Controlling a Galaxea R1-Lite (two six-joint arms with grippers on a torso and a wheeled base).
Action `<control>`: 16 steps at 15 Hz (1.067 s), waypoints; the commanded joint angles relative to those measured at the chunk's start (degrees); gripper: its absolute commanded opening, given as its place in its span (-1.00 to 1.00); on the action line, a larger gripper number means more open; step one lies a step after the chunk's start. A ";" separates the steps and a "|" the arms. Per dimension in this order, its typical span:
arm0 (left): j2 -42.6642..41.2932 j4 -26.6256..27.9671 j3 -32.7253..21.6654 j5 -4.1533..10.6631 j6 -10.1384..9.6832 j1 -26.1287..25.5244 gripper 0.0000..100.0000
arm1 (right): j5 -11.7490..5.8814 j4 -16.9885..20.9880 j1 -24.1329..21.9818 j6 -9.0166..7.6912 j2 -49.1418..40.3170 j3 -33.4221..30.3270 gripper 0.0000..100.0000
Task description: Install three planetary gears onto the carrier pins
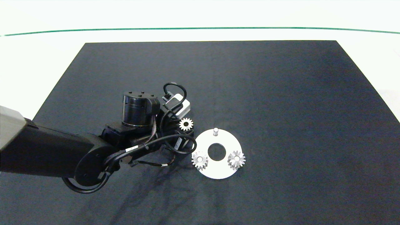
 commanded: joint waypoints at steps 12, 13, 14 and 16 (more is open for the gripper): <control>-7.39 0.23 1.26 0.51 -0.24 -5.37 -0.86 | -0.05 1.05 -0.13 -0.09 0.07 -0.03 1.00; -7.56 0.14 1.26 0.69 -0.94 -6.96 -0.86 | -0.05 1.05 -0.13 -0.09 0.07 -0.03 1.00; -7.56 0.05 1.26 1.39 -1.73 -8.71 -0.86 | 0.04 1.05 -0.21 -0.09 0.07 0.06 1.00; -6.95 -0.12 1.52 3.50 -1.91 -11.53 -0.86 | 0.04 1.05 -0.21 -0.09 0.15 0.06 1.00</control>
